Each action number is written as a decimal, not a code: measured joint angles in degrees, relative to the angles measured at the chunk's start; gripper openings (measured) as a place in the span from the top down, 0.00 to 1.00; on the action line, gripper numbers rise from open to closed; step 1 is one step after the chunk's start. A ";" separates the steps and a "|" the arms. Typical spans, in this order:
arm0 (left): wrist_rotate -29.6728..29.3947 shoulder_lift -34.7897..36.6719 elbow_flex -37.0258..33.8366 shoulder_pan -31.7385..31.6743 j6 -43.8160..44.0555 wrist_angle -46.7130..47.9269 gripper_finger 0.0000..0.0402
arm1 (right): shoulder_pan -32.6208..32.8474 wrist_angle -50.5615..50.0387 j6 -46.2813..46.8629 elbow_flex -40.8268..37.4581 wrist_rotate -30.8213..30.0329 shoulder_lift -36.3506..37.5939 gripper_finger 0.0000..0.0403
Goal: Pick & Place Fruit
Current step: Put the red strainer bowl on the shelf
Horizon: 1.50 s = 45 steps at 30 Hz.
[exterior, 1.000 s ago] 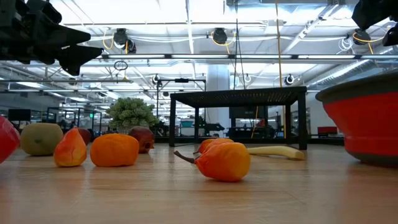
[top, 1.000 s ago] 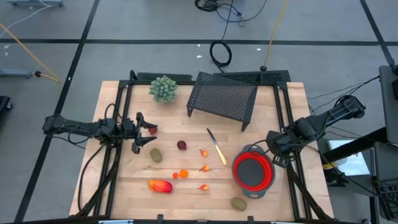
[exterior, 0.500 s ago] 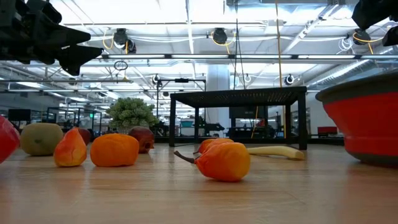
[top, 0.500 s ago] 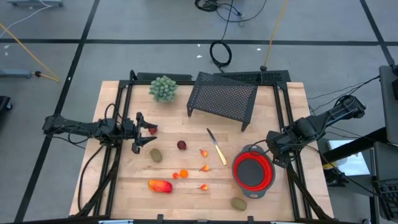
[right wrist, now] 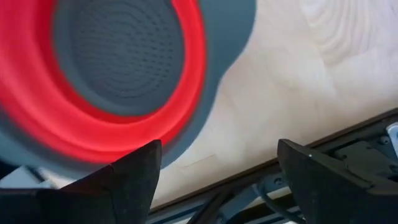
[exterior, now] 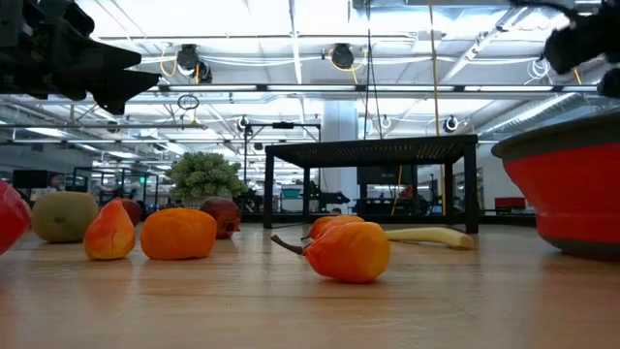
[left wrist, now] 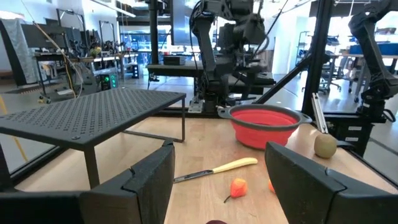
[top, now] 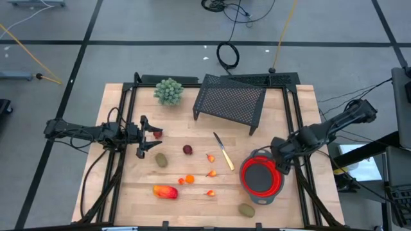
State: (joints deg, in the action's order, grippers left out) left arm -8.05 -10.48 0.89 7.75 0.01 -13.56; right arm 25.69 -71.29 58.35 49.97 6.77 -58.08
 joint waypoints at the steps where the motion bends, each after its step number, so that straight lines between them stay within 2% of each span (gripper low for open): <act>1: 0.00 0.00 0.02 0.00 0.02 0.00 0.38 | 0.00 0.92 0.43 -1.20 0.50 -0.02 0.22; 8: 0.00 0.01 0.01 0.00 0.02 0.00 0.38 | 0.00 9.79 1.07 -8.14 1.00 -0.02 0.22; 19: 0.00 0.00 0.01 0.00 0.12 -0.02 0.38 | 0.00 18.54 2.66 -13.74 2.38 -0.02 0.25; 24: 0.00 0.02 0.02 -0.02 0.15 -0.04 0.38 | 0.00 18.48 2.67 -13.92 1.31 -0.02 0.39; 39: 0.00 0.02 0.02 -0.02 0.24 -0.03 0.38 | -0.04 19.33 1.48 -13.83 0.50 0.09 0.96; 45: 0.00 0.00 0.02 0.00 3.91 -2.91 0.38 | -0.03 21.68 -1.74 -13.34 0.64 1.51 0.97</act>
State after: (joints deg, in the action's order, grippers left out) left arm -8.05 -10.48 0.90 7.75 3.92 -16.47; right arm 25.66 -49.62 56.60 36.63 7.41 -56.57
